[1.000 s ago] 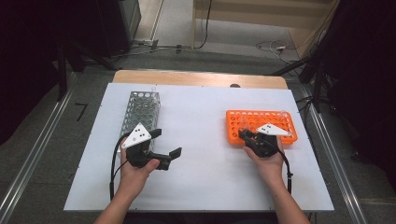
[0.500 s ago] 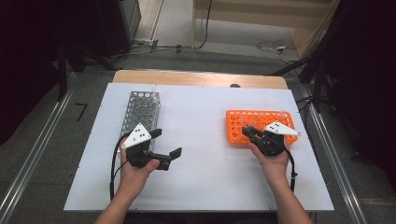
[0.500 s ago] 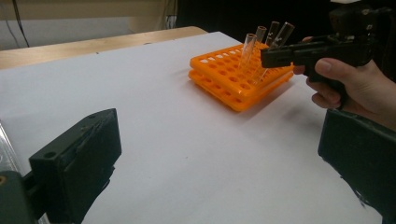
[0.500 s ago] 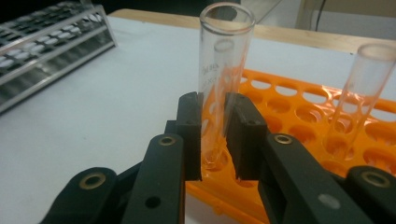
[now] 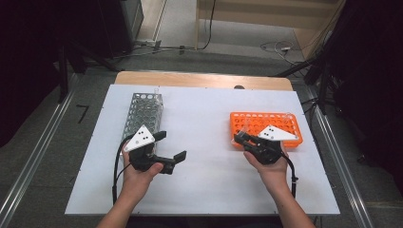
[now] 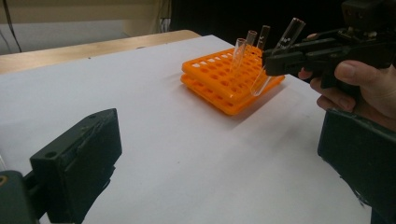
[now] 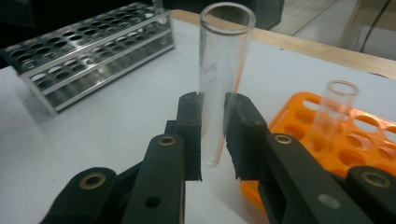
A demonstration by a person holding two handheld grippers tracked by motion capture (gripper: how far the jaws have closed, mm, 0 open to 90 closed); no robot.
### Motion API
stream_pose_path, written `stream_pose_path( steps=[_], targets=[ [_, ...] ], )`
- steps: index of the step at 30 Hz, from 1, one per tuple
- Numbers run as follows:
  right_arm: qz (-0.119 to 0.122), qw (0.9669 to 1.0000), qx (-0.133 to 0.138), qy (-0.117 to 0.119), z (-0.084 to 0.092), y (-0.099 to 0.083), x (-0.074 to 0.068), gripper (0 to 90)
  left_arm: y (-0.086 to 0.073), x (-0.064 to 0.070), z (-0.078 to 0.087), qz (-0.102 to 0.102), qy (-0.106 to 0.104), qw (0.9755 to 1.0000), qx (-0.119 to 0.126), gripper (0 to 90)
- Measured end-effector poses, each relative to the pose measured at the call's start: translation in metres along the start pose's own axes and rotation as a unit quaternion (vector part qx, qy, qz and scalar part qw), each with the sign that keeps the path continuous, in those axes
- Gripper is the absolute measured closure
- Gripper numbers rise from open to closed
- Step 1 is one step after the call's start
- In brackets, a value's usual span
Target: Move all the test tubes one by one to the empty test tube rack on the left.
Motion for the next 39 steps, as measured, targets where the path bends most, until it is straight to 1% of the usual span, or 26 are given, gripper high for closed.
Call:
stream_pose_path(
  steps=[3,4,5,6,7,12,13,15,18,21,24,25,26,27,28,29,30,31,33,34,36,37,38,39],
  targets=[
    [0.013,0.9998,-0.008,0.012,-0.004,-0.001,-0.011,74.0,0.001,0.004,-0.002,-0.007,0.002,1.0000,-0.004,0.7],
    [0.020,0.9995,-0.014,0.019,-0.007,-0.002,-0.019,74.1,0.002,0.005,-0.002,-0.008,0.001,0.9999,-0.006,1.2],
    [0.023,0.9993,-0.018,0.023,-0.008,-0.002,-0.023,74.1,0.002,0.006,-0.003,-0.008,0.002,0.9999,-0.006,1.7],
    [0.026,0.9991,-0.021,0.028,-0.009,-0.003,-0.026,74.1,0.003,0.007,-0.003,-0.009,0.000,0.9999,-0.006,1.8],
    [0.026,0.9991,-0.021,0.028,-0.009,-0.003,-0.026,74.1,0.003,0.008,-0.004,-0.009,-0.002,0.9999,-0.007,1.8],
    [0.046,0.9972,-0.037,0.046,-0.017,-0.006,-0.044,74.1,0.004,0.014,-0.008,-0.008,-0.008,0.9999,-0.011,4.4],
    [0.050,0.9969,-0.039,0.047,-0.018,-0.007,-0.048,74.1,0.005,0.015,-0.008,-0.009,-0.005,0.9999,-0.014,5.9],
    [0.059,0.9960,-0.046,0.049,-0.020,-0.008,-0.054,74.1,0.005,0.018,-0.010,-0.014,-0.003,0.9998,-0.016,13.0],
    [0.073,0.9947,-0.053,0.049,-0.023,-0.010,-0.062,74.1,0.005,0.021,-0.014,-0.009,-0.010,0.9997,-0.022,19.5],
    [0.090,0.9931,-0.059,0.047,-0.026,-0.011,-0.070,74.1,0.005,0.024,-0.016,-0.006,-0.019,0.9996,-0.020,24.6],
    [0.108,0.9911,-0.063,0.047,-0.029,-0.013,-0.079,74.1,0.006,0.027,-0.018,-0.006,-0.032,0.9993,-0.017,30.5],
    [0.111,0.9905,-0.065,0.047,-0.029,-0.013,-0.081,74.1,0.006,0.029,-0.019,-0.008,-0.036,0.9992,-0.017,33.0],
    [0.118,0.9896,-0.066,0.051,-0.031,-0.014,-0.086,74.1,0.007,0.031,-0.020,-0.011,-0.040,0.9990,-0.017,37.5],
    [0.118,0.9896,-0.066,0.051,-0.031,-0.014,-0.086,74.1,0.007,0.032,-0.020,-0.014,-0.043,0.9988,-0.018,37.5],
    [0.120,0.9892,-0.067,0.052,-0.031,-0.013,-0.089,74.1,0.007,0.034,-0.021,-0.016,-0.045,0.9987,-0.018,40.4],
    [0.124,0.9885,-0.067,0.056,-0.032,-0.013,-0.093,74.1,0.007,0.035,-0.022,-0.018,-0.049,0.9985,-0.017,45.5],
    [0.124,0.9885,-0.067,0.056,-0.032,-0.013,-0.093,74.1,0.007,0.037,-0.022,-0.018,-0.051,0.9984,-0.016,45.5],
    [0.127,0.9877,-0.071,0.057,-0.033,-0.013,-0.097,74.1,0.007,0.038,-0.023,-0.023,-0.054,0.9982,-0.016,50.5],
    [0.134,0.9866,-0.073,0.058,-0.033,-0.013,-0.101,74.1,0.007,0.040,-0.024,-0.026,-0.061,0.9977,-0.014,54.8],
    [0.134,0.9866,-0.073,0.058,-0.033,-0.013,-0.101,74.1,0.007,0.042,-0.025,-0.029,-0.064,0.9974,-0.013,54.8],
    [0.138,0.9856,-0.079,0.059,-0.035,-0.014,-0.104,74.1,0.007,0.044,-0.026,-0.035,-0.067,0.9970,-0.015,60.1],
    [0.138,0.9856,-0.079,0.059,-0.035,-0.014,-0.104,74.1,0.008,0.045,-0.026,-0.036,-0.067,0.9970,-0.015,60.1],
    [0.139,0.9849,-0.084,0.061,-0.035,-0.014,-0.106,74.1,0.008,0.046,-0.027,-0.037,-0.069,0.9969,-0.014,64.1],
    [0.139,0.9849,-0.084,0.061,-0.035,-0.014,-0.106,74.1,0.008,0.046,-0.027,-0.038,-0.071,0.9967,-0.014,64.1]
  ],
)
Point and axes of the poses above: each handheld gripper's, and its own axes: z roughly backward along the jaws, y roughly out of its top, x roughly to its right, the point moved 3 cm from there along -z, roughly forward along the jaws, and after that the axes turned 9 degrees about -z, right-handed, at the moved point
